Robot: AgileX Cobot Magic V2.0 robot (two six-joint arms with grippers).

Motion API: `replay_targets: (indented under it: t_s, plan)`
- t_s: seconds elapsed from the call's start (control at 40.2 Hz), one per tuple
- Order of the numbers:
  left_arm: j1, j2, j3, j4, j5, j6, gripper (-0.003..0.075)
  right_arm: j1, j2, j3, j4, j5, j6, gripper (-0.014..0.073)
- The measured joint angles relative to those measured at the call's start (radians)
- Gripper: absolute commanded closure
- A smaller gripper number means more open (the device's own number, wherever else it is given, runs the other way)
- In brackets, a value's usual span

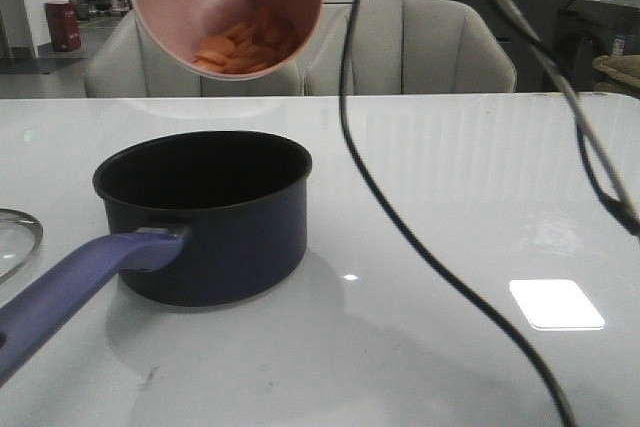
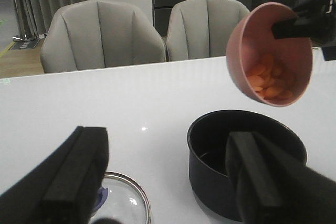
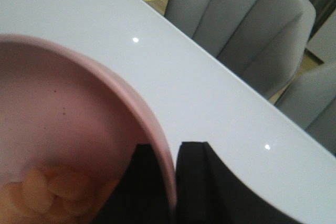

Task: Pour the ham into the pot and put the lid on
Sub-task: 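Lift the pink bowl and carry it above the pot, then tilt the bowl with the right gripper to pour carrot slices into the pot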

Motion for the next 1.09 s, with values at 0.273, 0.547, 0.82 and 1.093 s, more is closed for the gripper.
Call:
replay_targets:
  t_s: [0.273,0.547,0.82,1.093]
  plan:
    - [0.000,0.000,0.000,0.000,0.000,0.000,0.0199,0.026,0.092,-0.059,-0.001,-0.104,-0.299,0.0454]
    - [0.000,0.000,0.000,0.000,0.000,0.000,0.0199,0.096,0.094,-0.011,0.136,-0.403,-0.451,0.0454]
    - [0.000,0.000,0.000,0.000,0.000,0.000,0.0198,0.146,0.097,0.101,0.267,-0.670,-0.536,0.0454]
    - [0.000,0.000,0.000,0.000,0.000,0.000,0.0199,0.167,0.172,0.144,0.276,-0.896,-0.618,0.0454]
